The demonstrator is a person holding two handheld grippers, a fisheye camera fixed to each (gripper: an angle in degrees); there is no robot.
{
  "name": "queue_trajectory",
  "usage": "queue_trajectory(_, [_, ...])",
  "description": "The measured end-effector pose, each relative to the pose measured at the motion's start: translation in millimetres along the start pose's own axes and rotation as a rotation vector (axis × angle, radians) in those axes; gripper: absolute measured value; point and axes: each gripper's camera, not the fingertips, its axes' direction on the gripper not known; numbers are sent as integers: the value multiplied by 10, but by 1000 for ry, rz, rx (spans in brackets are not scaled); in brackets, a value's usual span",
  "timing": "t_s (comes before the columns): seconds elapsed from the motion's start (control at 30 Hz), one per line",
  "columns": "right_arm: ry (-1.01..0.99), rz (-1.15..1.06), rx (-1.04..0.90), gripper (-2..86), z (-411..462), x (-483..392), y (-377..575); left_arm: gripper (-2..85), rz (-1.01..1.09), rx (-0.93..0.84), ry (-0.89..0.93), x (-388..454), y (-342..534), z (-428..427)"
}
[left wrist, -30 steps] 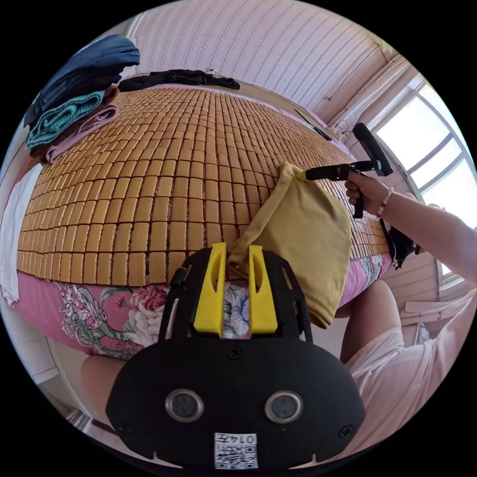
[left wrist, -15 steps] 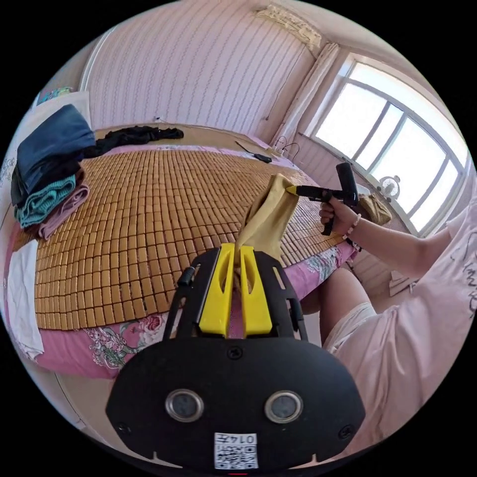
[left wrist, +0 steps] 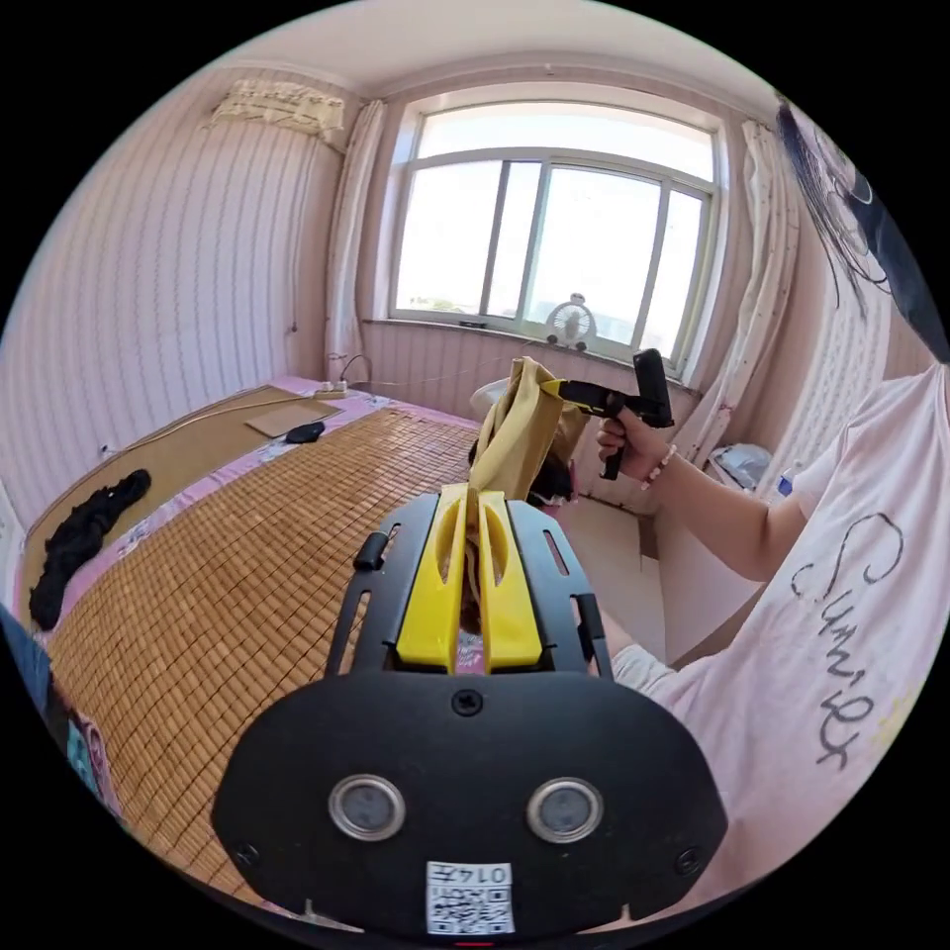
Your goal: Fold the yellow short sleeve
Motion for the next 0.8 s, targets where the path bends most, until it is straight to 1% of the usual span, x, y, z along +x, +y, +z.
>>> queue_trajectory(0.07, [140,-39,2,23,-587,40,-133,-9,33,38,144,157,-420,445])
queue_trajectory(0.1, [171,-44,-6,24,-713,62,-183,-8,35,44,182,193,-531,568])
queue_trajectory(0.17, [304,-60,-49,27,-1124,203,-452,-6,44,85,321,341,-982,1085])
queue_trajectory(0.23, [382,-39,-136,34,-1260,451,-728,-1,36,93,356,434,-1352,1527])
queue_trajectory(0.3, [495,29,-229,46,-1247,833,-982,14,-25,108,341,471,-1717,2015])
queue_trajectory(0.33, [612,87,-282,59,-1187,1135,-1095,34,-83,114,335,450,-1941,2362])
queue_trajectory(0.37, [759,144,-342,76,-1107,1442,-1118,62,-101,75,258,439,-2142,2700])
queue_trajectory(0.4, [833,189,-374,79,-1074,1594,-1093,63,-104,38,204,424,-2223,2867])
queue_trajectory(0.43, [945,316,-418,86,-1050,1856,-988,65,-143,-47,94,346,-2302,3151])
queue_trajectory(0.47, [934,361,-439,87,-1055,1958,-861,65,-180,-130,4,235,-2285,3317])
queue_trajectory(0.5, [919,358,-414,88,-1076,1951,-793,66,-202,-155,-20,174,-2249,3347])
queue_trajectory(0.57, [909,269,-276,88,-1175,1717,-457,63,-229,-163,-30,-33,-1987,3169])
queue_trajectory(0.6, [904,244,-261,89,-1186,1637,-357,63,-224,-159,-38,-69,-1904,3078])
queue_trajectory(0.67, [875,201,-275,88,-1153,1296,113,62,-186,-158,-71,-169,-1496,2574])
queue_trajectory(0.7, [863,215,-283,83,-1132,1216,245,62,-185,-156,-82,-186,-1374,2421])
queue_trajectory(0.77, [798,361,-333,63,-992,938,841,61,-218,-181,-119,-217,-839,1777])
queue_trajectory(0.8, [766,402,-347,58,-939,869,993,61,-236,-196,-127,-214,-695,1616])
